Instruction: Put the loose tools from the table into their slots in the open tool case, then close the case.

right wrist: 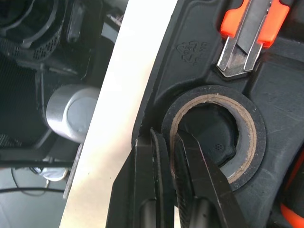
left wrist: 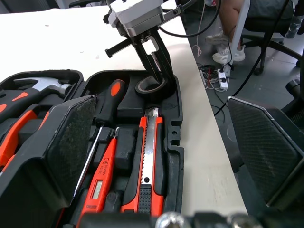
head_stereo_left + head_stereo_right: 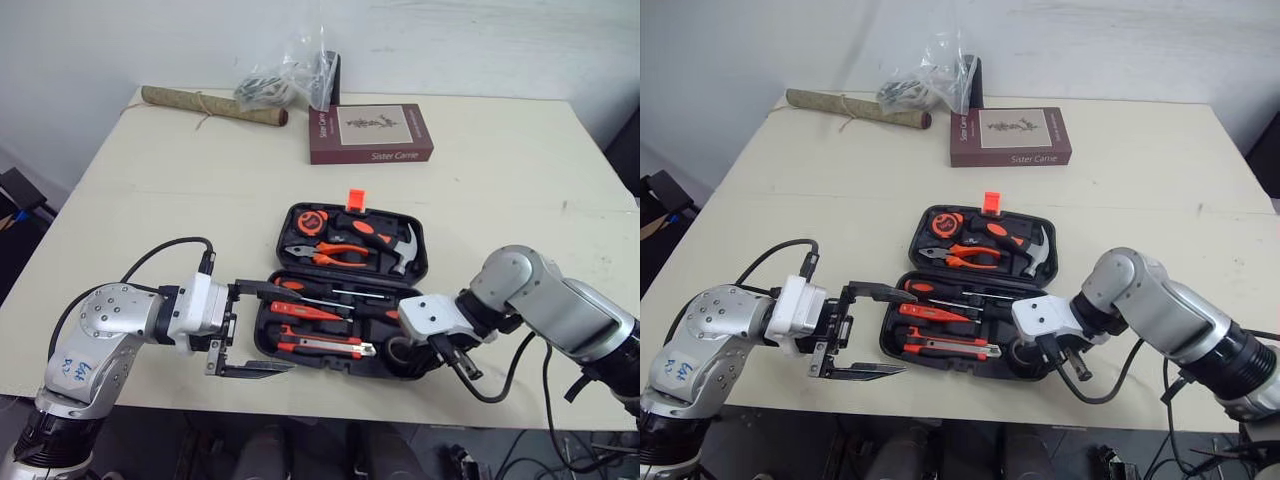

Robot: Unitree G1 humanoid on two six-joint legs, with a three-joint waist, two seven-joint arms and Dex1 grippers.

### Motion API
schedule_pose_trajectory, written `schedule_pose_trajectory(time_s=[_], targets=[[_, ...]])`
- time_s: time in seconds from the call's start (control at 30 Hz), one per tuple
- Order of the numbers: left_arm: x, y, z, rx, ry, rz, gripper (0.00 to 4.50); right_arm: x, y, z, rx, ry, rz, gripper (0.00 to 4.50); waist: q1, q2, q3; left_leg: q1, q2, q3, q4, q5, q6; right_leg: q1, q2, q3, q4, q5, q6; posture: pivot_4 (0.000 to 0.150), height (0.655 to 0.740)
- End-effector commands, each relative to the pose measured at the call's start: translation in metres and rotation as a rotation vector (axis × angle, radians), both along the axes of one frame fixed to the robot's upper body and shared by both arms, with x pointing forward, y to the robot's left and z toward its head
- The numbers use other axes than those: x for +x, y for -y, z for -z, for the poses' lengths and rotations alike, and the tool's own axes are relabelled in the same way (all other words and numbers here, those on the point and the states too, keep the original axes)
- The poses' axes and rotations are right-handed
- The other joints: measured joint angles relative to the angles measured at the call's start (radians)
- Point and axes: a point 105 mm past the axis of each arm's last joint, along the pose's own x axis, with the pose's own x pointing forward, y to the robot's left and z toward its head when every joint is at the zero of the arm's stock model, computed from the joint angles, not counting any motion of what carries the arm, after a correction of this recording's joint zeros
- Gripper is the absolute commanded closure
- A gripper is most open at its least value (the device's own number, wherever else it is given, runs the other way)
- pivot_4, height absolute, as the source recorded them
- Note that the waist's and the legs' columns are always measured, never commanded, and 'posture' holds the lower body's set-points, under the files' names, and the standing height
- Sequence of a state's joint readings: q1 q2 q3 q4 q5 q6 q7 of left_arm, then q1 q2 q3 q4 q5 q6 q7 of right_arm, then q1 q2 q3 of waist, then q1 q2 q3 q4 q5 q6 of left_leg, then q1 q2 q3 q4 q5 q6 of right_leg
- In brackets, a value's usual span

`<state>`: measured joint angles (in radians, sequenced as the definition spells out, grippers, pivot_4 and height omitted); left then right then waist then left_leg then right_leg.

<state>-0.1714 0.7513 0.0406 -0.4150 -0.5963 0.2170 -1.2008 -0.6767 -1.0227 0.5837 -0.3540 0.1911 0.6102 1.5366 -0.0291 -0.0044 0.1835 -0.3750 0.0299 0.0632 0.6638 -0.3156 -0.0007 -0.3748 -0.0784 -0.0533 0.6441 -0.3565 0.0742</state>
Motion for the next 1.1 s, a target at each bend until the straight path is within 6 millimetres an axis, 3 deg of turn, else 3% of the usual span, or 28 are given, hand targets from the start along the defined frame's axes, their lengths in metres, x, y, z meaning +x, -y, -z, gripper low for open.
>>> schedule_pose_trajectory(time_s=[0.03, 0.1, 0.23, 0.33, 0.37, 0.43, 0.53, 0.57, 0.8, 0.9, 0.97, 1.07, 1.1], targets=[[-0.005, 0.002, -0.005, -0.004, -0.008, 0.004, 0.00, -0.005, -0.007, -0.018, 0.113, 0.010, -0.074, 2.86, 0.001, 0.000, 0.000, 0.000, 0.000, 0.000, 0.000, 0.000, 0.000, 0.000, 0.000, 0.000, 0.000, 0.000, 0.000, 0.150, 0.7400], [-0.006, 0.001, -0.004, 0.001, -0.009, -0.001, 0.00, -0.016, -0.001, -0.030, 0.140, -0.040, -0.105, 2.03, 0.002, 0.000, 0.000, 0.000, 0.000, 0.000, -0.001, 0.000, 0.000, 0.000, 0.000, 0.000, 0.000, 0.000, 0.000, 0.150, 0.7400], [-0.005, -0.004, -0.004, 0.012, -0.006, -0.018, 0.00, -0.029, 0.006, -0.058, 0.257, -0.145, -0.094, 2.03, 0.004, 0.000, 0.001, 0.000, -0.001, 0.000, 0.000, -0.001, 0.001, 0.000, -0.001, 0.000, 0.000, 0.000, 0.000, 0.150, 0.7400], [-0.003, -0.005, -0.004, 0.011, -0.003, -0.030, 0.00, -0.027, -0.005, -0.068, 0.521, -0.184, -0.114, 2.03, 0.002, -0.006, -0.001, 0.001, 0.000, -0.001, 0.000, -0.001, 0.001, 0.002, -0.001, -0.001, -0.001, 0.000, 0.000, 0.150, 0.7400], [-0.003, -0.005, -0.003, 0.010, -0.002, -0.032, 0.00, -0.025, -0.007, -0.067, 0.589, -0.197, -0.104, 2.40, 0.000, -0.006, -0.001, 0.002, 0.000, -0.001, -0.001, -0.001, 0.001, 0.003, 0.000, -0.001, -0.002, 0.000, 0.000, 0.150, 0.7400], [-0.002, -0.004, -0.003, 0.009, -0.004, -0.032, 0.00, -0.022, -0.005, -0.052, 0.611, -0.169, -0.092, 2.85, 0.002, -0.006, -0.001, 0.003, 0.001, 0.000, -0.002, -0.001, 0.001, 0.004, 0.000, -0.001, -0.002, 0.000, 0.000, 0.150, 0.7400], [-0.001, -0.003, -0.004, 0.008, -0.006, -0.030, 0.00, -0.016, 0.001, -0.018, 0.571, -0.075, -0.101, 4.29, 0.005, -0.005, -0.001, 0.001, 0.000, 0.000, -0.001, -0.001, 0.001, 0.002, 0.000, 0.000, -0.001, 0.000, 0.000, 0.150, 0.7400], [-0.001, -0.003, -0.004, 0.009, -0.006, -0.030, 0.00, -0.016, 0.006, -0.005, 0.528, -0.061, -0.113, 4.45, 0.005, -0.005, -0.001, 0.001, 0.000, 0.000, 0.000, -0.001, 0.001, 0.002, 0.000, -0.001, -0.001, 0.000, 0.000, 0.150, 0.7400], [0.000, -0.004, -0.003, 0.016, -0.007, -0.046, 0.00, -0.001, 0.019, 0.043, 0.442, -0.008, -0.040, 4.45, -0.001, -0.005, -0.001, 0.003, 0.000, 0.000, 0.000, -0.001, 0.001, 0.003, 0.000, 0.000, -0.001, 0.000, 0.000, 0.150, 0.7400], [0.000, -0.005, -0.002, 0.019, -0.008, -0.060, 0.00, 0.000, 0.020, 0.050, 0.428, 0.011, -0.031, 4.45, 0.001, -0.007, -0.002, 0.006, 0.000, 0.000, 0.000, -0.001, 0.001, 0.006, 0.001, 0.000, -0.001, 0.000, 0.000, 0.150, 0.7400], [0.000, -0.007, -0.001, 0.021, -0.008, -0.081, 0.00, 0.000, 0.016, 0.043, 0.464, 0.014, -0.026, 4.45, 0.001, -0.008, -0.003, 0.008, 0.000, 0.000, 0.000, -0.001, 0.001, 0.009, 0.000, -0.001, -0.002, 0.000, 0.000, 0.150, 0.7400], [0.007, -0.017, 0.001, 0.026, -0.006, -0.152, 0.00, -0.003, 0.007, 0.012, 0.600, 0.028, -0.012, 4.45, 0.002, -0.008, -0.002, 0.010, 0.001, -0.002, 0.000, -0.002, 0.001, 0.013, 0.000, -0.001, -0.005, 0.000, 0.000, 0.150, 0.7400], [0.017, -0.028, 0.002, 0.026, -0.009, -0.235, 0.00, 0.001, 0.007, -0.007, 0.663, 0.046, 0.046, 4.45, 0.003, -0.007, -0.002, 0.009, 0.001, -0.002, 0.000, -0.002, 0.001, 0.012, 0.000, -0.001, -0.005, 0.000, 0.000, 0.150, 0.7400]])
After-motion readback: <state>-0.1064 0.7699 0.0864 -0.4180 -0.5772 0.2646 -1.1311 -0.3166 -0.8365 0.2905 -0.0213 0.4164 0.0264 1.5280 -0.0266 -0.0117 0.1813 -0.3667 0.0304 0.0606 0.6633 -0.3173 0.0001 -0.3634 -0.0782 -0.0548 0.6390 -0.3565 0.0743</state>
